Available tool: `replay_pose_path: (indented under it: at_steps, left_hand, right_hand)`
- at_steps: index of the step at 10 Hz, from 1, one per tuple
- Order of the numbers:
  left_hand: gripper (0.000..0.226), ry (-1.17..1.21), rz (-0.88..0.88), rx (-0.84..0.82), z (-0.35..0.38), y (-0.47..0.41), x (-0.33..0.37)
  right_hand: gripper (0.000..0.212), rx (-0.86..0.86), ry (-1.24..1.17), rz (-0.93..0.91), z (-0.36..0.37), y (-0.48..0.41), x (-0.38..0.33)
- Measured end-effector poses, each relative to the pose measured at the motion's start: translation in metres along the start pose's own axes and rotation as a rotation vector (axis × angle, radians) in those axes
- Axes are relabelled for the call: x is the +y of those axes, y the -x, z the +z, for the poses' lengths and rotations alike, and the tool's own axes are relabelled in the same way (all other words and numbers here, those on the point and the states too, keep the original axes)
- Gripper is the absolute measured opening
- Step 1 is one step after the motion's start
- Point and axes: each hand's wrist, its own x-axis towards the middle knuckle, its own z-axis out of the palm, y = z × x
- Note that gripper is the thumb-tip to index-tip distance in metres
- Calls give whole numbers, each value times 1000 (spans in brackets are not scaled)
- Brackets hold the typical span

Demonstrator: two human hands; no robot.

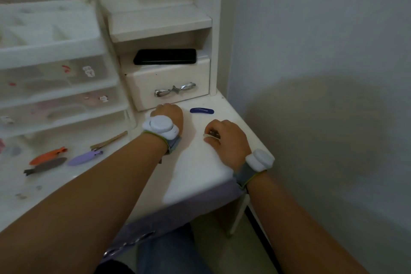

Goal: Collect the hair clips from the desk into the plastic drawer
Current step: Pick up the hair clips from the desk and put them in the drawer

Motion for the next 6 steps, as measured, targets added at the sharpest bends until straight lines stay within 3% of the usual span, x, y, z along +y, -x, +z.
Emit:
replay_pose_path:
  at_steps: [1, 2, 3, 4, 5, 6]
  left_hand:
    - [17, 271, 39, 17, -19, 11, 11]
    - [17, 144, 77, 28, -23, 17, 18]
    - [21, 49, 82, 91, -20, 14, 22]
    - [23, 163, 65, 232, -24, 13, 33]
    - [38, 307, 68, 211, -28, 3, 43]
    - [40, 288, 160, 134, -34, -6, 50]
  right_hand:
    - [22, 36, 82, -14, 0, 4, -5]
    - [36, 112, 208, 44, 1, 9, -10]
    - [37, 104, 260, 91, 0, 12, -11]
    - [36, 110, 223, 105, -3, 11, -10]
    - [42, 119, 140, 149, -5, 12, -10]
    - [41, 171, 69, 209, -6, 11, -7]
